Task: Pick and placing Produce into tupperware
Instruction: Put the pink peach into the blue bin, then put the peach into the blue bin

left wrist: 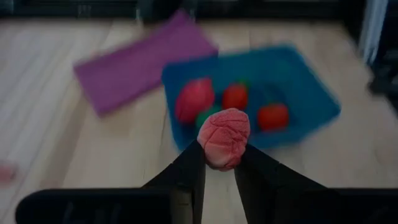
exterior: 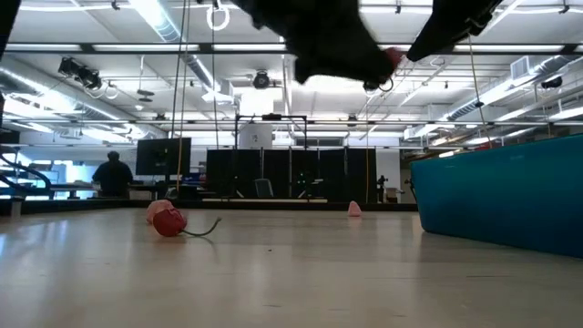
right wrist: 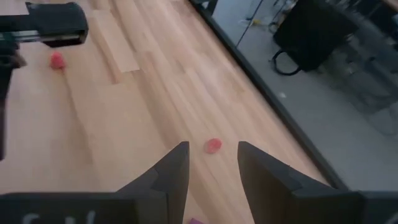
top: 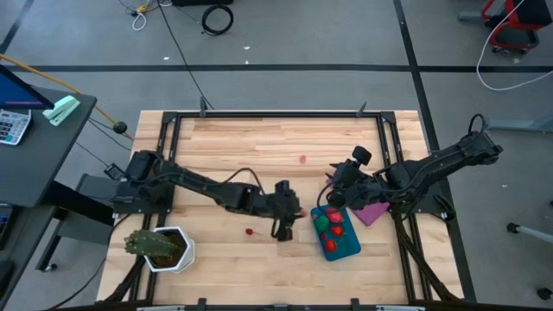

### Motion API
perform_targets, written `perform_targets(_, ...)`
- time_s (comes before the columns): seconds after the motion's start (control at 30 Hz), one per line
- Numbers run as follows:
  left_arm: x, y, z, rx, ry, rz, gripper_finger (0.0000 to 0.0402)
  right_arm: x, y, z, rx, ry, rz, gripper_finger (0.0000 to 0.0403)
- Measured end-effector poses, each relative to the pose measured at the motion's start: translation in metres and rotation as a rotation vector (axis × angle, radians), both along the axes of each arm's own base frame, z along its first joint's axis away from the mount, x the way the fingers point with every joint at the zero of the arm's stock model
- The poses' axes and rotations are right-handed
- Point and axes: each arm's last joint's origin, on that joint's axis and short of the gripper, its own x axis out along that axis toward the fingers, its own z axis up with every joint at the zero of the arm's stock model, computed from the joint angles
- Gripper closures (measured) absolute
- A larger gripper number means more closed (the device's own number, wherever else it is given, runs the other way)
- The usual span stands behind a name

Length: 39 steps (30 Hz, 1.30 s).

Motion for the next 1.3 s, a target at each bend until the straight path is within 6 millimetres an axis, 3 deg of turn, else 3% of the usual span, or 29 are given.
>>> perform_targets(0.3, 0.044, 0.01, -0.042, -0.001, -0.202, -0.069, 0.032, -0.001, -0.002, 0.002, -0.1, -0.016, -0.048, 0.0258)
perform_targets(0.5, 0.079, 0.01, -0.066, -0.018, -0.171, -0.069, 0.0317, -0.001, -0.003, 0.003, -0.138, -0.021, -0.062, 0.0258)
perform_targets(0.63, 0.096, 0.004, -0.079, 0.038, -0.044, -0.107, 0.0317, 0.0, -0.003, 0.004, -0.144, -0.017, -0.056, 0.0258)
perform_targets(0.8, 0.104, -0.005, -0.073, 0.09, 0.064, -0.143, 0.0296, 0.0, -0.003, 0.004, -0.157, -0.003, -0.044, 0.0258)
perform_targets(1.03, 0.109, -0.013, -0.058, 0.177, 0.024, -0.145, 0.0247, 0.0, -0.003, 0.004, -0.164, 0.003, -0.04, 0.0258)
perform_targets(1.3, 0.104, -0.013, -0.046, 0.152, 0.049, -0.118, 0.0208, 0.0, -0.003, 0.004, -0.165, 0.004, -0.04, 0.0258)
